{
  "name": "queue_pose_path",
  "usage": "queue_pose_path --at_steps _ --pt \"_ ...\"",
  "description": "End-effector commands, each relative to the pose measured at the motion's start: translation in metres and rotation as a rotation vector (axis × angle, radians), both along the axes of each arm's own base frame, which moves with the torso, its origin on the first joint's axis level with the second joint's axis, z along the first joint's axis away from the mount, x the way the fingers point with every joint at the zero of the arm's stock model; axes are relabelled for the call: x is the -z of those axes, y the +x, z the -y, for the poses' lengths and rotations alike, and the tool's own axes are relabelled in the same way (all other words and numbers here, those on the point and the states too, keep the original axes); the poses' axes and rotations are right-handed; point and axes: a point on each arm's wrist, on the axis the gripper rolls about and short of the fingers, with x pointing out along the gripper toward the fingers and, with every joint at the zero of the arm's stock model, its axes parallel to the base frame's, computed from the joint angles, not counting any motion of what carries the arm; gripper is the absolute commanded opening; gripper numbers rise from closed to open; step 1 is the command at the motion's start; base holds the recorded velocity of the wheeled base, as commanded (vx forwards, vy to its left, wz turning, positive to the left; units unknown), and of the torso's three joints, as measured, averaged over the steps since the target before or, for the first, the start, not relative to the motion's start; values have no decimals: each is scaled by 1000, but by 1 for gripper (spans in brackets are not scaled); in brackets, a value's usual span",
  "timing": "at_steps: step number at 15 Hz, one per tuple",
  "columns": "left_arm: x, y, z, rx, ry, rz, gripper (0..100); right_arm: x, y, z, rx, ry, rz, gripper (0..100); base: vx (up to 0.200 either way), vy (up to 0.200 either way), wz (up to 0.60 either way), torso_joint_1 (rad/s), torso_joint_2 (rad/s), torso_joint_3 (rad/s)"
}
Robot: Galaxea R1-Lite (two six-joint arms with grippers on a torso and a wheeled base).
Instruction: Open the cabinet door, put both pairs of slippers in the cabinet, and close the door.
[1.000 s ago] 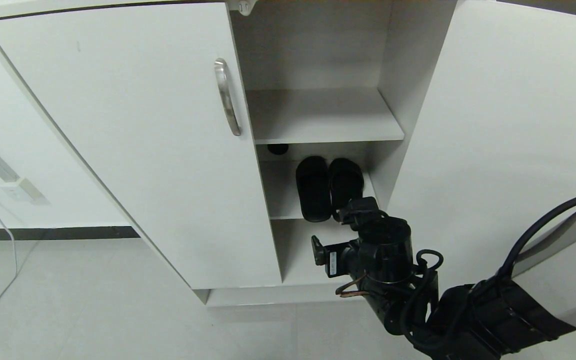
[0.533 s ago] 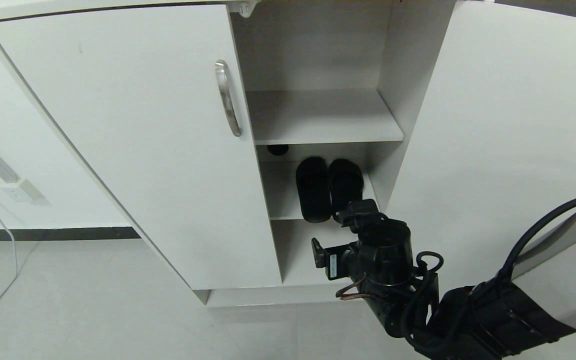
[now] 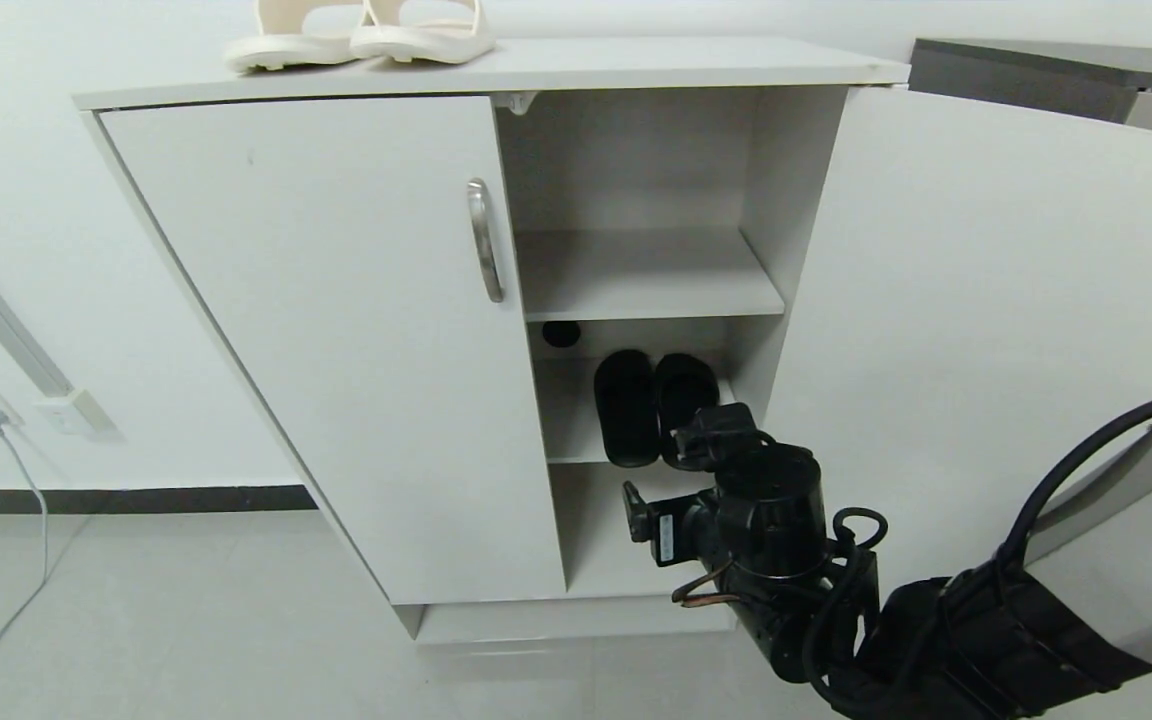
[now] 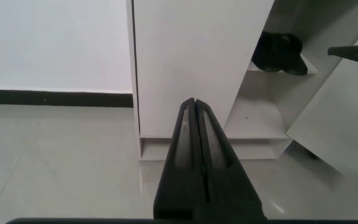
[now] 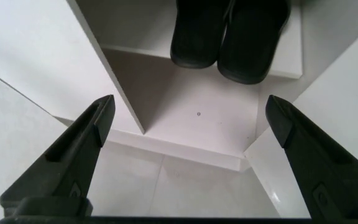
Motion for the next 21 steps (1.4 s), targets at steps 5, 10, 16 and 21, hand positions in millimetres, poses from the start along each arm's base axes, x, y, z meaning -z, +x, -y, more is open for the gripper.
queue_pose_path --at_steps 5,10,16,21 --pt "0 0 0 -2 -2 0 0 6 -3 2 -5 -16 -14 100 0 0 0 2 -1 204" --pt "0 0 0 -4 0 0 0 6 -3 3 2 -22 -14 100 0 0 0 1 1 63" --pt "0 0 0 -1 0 0 0 8 -4 5 4 -24 -15 100 0 0 0 0 0 0" --pt "0 0 0 -1 0 -1 0 9 -5 5 0 -28 -18 100 0 80 0 2 0 1"
